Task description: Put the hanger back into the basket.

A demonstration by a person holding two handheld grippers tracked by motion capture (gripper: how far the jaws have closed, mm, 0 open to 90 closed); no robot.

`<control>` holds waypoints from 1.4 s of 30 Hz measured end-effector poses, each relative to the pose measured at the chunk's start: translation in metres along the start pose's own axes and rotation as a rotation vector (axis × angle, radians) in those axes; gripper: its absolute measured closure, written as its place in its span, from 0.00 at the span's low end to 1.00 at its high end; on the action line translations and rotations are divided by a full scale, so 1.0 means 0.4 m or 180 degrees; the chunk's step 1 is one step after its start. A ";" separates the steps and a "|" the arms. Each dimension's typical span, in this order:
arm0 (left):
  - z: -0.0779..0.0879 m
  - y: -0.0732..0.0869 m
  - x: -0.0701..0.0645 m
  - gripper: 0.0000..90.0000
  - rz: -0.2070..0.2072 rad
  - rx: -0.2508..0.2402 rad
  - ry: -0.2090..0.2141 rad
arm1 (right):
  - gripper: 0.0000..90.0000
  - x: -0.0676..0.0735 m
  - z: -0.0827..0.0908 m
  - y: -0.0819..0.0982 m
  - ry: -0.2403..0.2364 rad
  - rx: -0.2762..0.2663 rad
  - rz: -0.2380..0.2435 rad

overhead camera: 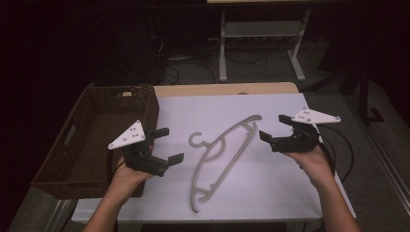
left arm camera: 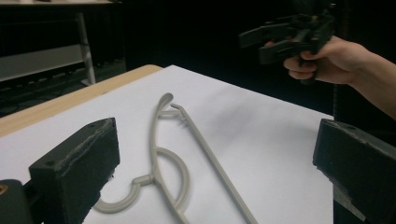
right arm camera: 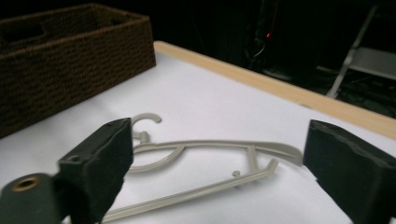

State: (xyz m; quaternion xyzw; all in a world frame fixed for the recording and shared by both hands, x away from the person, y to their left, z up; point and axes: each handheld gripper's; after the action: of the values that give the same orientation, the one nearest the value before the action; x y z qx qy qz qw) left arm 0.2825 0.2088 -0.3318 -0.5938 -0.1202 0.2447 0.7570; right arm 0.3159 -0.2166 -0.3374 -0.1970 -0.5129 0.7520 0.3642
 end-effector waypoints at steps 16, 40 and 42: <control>-0.076 0.079 -0.002 0.00 0.0083 0.0177 0.0063 | 0.56 -0.038 -0.178 0.000 0.0009 0.0536 0.0078; -0.112 0.144 -0.008 0.00 0.0044 0.0451 0.0162 | 0.99 -0.106 -0.374 0.046 0.0006 0.1421 0.0168; -0.112 0.144 -0.008 0.00 0.0040 0.0453 0.0166 | 0.99 -0.109 -0.382 0.051 0.0017 0.1494 0.0127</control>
State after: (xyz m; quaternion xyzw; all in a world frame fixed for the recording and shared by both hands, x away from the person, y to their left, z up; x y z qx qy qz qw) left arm 0.2879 0.1795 -0.3985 -0.5454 -0.0790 0.2419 0.7986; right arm 0.4399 -0.1574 -0.4200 -0.1190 -0.3190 0.8572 0.3865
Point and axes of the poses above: each handheld gripper's, and its own axes: z roughly backward along the jaws, y roughly out of its underside, x roughly to its left, and after that the axes turned 2 degrees about -y, right-handed
